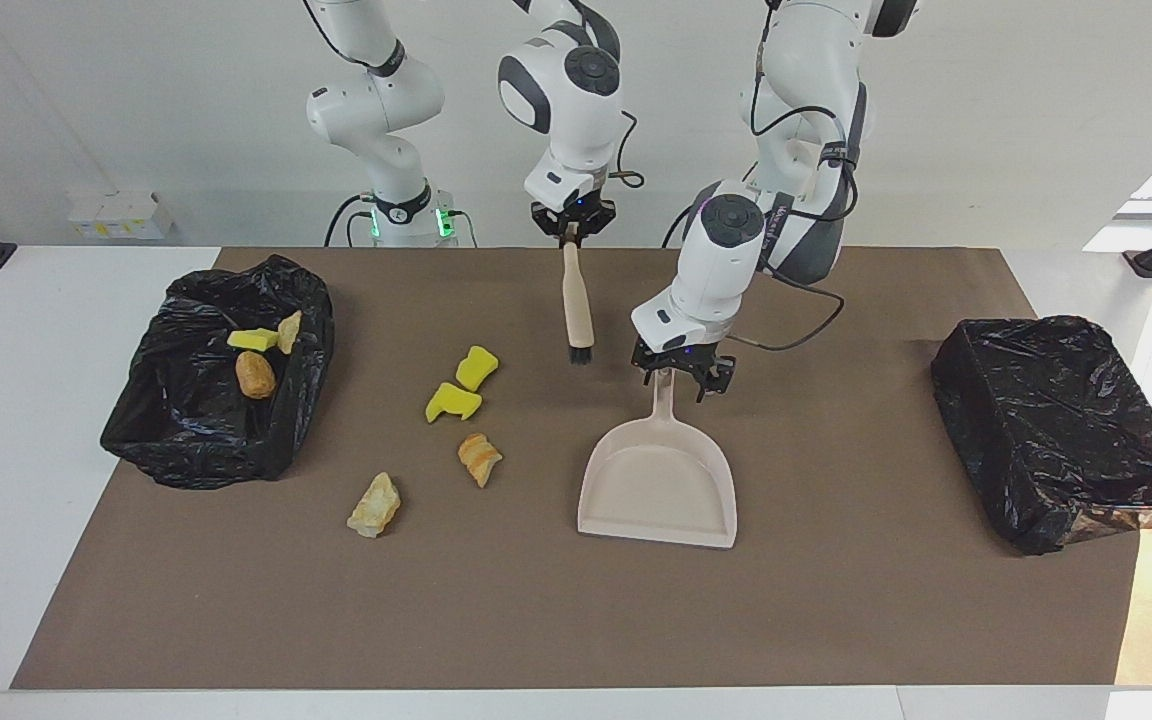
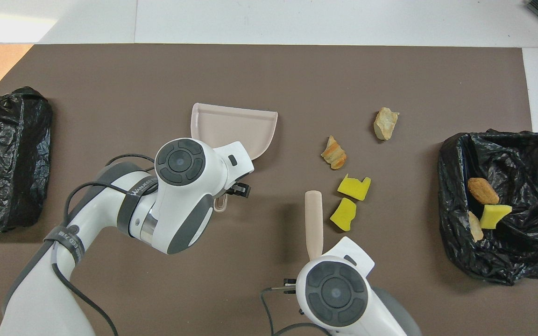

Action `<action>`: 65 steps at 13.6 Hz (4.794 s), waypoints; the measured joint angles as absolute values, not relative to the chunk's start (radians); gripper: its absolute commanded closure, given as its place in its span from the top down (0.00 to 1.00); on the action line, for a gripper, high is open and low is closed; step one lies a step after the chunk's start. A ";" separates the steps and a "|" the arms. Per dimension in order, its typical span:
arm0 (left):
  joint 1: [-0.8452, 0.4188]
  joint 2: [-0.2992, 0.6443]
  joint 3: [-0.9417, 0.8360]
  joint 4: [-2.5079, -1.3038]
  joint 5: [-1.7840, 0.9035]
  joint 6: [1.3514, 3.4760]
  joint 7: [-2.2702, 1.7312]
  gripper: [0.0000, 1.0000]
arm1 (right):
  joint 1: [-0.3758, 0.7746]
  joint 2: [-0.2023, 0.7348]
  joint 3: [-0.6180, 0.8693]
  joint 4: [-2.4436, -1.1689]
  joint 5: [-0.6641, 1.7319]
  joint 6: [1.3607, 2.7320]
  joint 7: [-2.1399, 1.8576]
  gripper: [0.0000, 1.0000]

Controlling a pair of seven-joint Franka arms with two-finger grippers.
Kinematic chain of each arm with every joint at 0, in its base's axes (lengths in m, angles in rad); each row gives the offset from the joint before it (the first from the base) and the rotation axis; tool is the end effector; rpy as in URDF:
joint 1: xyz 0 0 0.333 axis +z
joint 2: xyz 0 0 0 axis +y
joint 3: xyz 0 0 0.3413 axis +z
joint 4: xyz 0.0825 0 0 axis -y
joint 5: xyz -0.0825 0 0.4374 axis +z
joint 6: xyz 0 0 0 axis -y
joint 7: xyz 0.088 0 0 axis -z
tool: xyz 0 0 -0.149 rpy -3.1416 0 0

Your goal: Sweep and dump trash in bin

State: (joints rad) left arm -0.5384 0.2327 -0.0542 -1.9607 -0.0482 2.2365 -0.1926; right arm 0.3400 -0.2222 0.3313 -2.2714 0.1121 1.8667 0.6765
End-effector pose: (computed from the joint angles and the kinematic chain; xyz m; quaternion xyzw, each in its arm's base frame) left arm 0.5435 -0.3688 0.3133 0.9824 -0.1835 0.0102 0.0318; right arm 0.3771 0.3165 0.3873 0.9948 -0.0313 -0.0852 0.0470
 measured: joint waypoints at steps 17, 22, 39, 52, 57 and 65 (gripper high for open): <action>-0.542 0.217 -0.029 -1.993 -0.047 2.239 -0.103 0.00 | -0.132 0.195 0.325 -1.832 -0.319 1.942 0.173 0.00; -0.433 0.202 -0.021 -1.952 -0.047 2.176 0.187 0.00 | -0.199 0.336 0.315 -1.708 -0.392 1.937 -0.009 0.00; -0.345 0.102 -0.037 -2.002 0.046 2.007 0.862 0.00 | -0.016 0.279 0.344 -1.865 -0.087 1.834 0.363 0.00; -0.441 0.143 -0.038 -2.022 0.173 2.088 0.792 0.00 | -0.040 0.197 0.340 -1.885 -0.077 1.754 0.317 0.00; -0.441 0.143 -0.038 -2.022 0.173 2.089 0.792 0.00 | -0.001 0.247 0.345 -1.906 -0.044 1.810 0.315 0.00; -0.440 0.142 -0.034 -2.061 0.177 2.148 0.792 0.00 | 0.249 0.251 0.349 -1.898 0.164 1.872 0.431 0.00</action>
State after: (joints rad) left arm -0.4405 0.1422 -0.0341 -2.0606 0.1766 2.1483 0.7923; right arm 0.2493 0.2506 0.3492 -1.8983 0.1643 1.8722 0.4305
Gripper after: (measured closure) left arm 0.674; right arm 0.744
